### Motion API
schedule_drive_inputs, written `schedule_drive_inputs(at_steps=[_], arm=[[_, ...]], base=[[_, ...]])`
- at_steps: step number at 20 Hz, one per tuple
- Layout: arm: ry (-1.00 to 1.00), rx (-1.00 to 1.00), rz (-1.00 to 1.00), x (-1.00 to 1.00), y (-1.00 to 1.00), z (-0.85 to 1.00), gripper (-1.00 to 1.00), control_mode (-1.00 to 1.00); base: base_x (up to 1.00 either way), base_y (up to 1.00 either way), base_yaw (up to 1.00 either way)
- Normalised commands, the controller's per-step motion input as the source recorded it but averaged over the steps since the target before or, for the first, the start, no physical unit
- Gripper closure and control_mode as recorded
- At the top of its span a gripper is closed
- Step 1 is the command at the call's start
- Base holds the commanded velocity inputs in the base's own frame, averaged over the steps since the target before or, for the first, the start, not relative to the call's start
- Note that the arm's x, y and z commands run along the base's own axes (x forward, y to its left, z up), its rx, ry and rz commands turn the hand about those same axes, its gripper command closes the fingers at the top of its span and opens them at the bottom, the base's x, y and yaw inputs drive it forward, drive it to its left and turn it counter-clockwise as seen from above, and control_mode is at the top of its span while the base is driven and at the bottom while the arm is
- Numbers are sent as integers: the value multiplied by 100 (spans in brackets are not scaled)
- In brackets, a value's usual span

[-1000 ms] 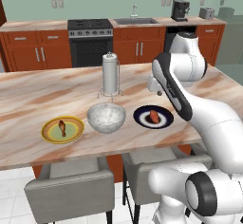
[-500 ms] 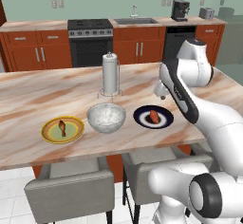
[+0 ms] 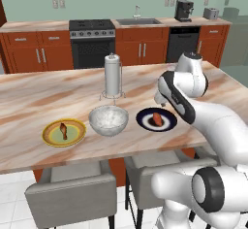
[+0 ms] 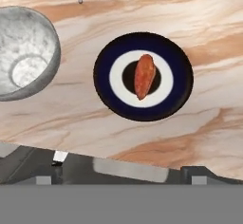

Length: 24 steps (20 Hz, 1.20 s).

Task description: Pick the chicken drumstick and sweet potato from their plates and place them in the bowl. Then put the bowl in the fridge.

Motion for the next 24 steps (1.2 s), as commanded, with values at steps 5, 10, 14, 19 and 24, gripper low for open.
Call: schedule_drive_inputs(at_steps=[5, 10, 14, 19, 24], arm=[[1, 0, -16, 58, 0, -49, -100, -100], [2, 0, -16, 55, 0, -50, -100, -100], [0, 0, -11, 49, 0, -51, -100, -100], [0, 2, -7, 50, -1, -47, -100, -100], [2, 4, 0, 38, -10, -36, -100, -100]], base=[[0, 0, 0], [0, 0, 0], [0, 0, 0], [0, 0, 0], [0, 0, 0]])
